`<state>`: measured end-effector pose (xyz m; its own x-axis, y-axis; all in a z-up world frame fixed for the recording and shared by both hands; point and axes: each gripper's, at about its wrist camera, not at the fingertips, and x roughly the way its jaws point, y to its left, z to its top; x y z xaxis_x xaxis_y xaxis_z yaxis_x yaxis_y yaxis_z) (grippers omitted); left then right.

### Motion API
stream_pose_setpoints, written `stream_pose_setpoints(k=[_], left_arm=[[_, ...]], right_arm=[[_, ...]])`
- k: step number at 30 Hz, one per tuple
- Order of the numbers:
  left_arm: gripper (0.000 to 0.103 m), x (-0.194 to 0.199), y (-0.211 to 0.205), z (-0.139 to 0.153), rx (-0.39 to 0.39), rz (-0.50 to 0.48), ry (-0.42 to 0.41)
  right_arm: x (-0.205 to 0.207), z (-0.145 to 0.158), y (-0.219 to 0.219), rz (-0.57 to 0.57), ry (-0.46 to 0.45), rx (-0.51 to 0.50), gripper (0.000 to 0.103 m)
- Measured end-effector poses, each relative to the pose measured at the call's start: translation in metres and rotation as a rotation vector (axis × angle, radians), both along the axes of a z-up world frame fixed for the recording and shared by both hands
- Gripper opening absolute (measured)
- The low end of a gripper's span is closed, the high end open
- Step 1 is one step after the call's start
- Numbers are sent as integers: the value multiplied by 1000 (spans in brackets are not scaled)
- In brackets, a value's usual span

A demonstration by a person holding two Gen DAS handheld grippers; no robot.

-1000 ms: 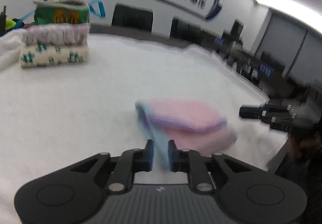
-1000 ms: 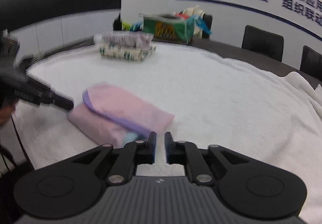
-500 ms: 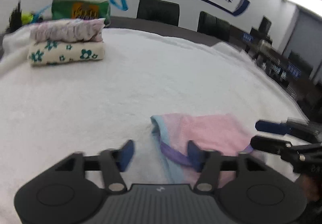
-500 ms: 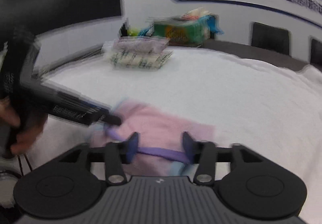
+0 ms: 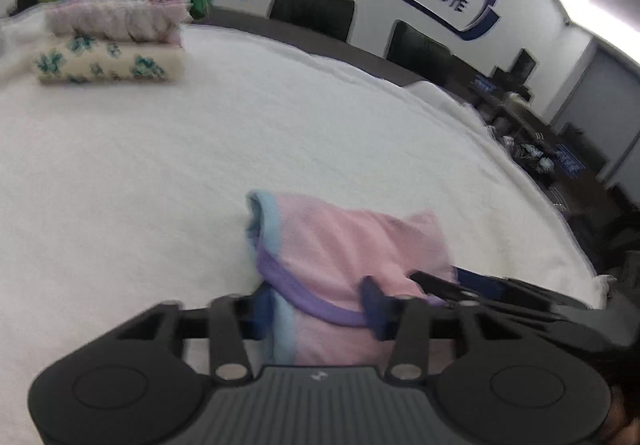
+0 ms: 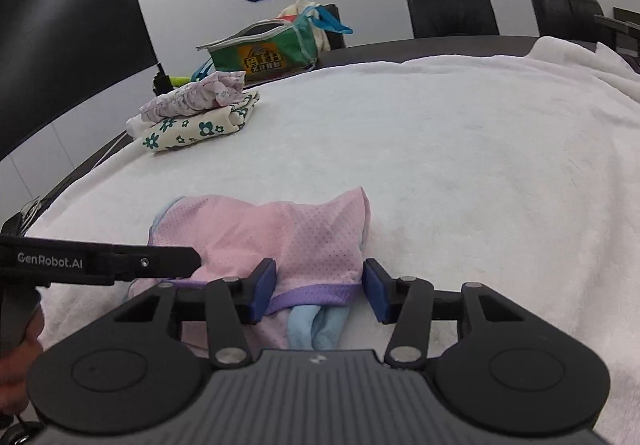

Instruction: Fold clothes

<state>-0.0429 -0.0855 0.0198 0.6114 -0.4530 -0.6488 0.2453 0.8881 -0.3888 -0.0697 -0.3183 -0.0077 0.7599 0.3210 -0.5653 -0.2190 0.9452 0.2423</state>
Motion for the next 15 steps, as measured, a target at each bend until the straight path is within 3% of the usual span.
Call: stream_pose_setpoints(k=[2,3,4,7,10,15], left_arm=[[20,1,2,-2,-38,-8,16],[18,0,3,-2,-50,-11,16],[13,-3,3,0,-49,-11,5],[8,-11,4,6,-42,-12,-39],[8,-18,15,28,-35,-14,-129],[8,-8,55,84,-68,-3,-263]], right_arm=[[-4,2,8,16,-16,-36,39],[-6,3,12,23,-24,-55,19],[-9,4,18,31,-35,-73,13],[-19,7,39,31,-95,-177,10],[-26,21,39,30,-131,-126,6],[-28,76,55,93,-290,-110,6]])
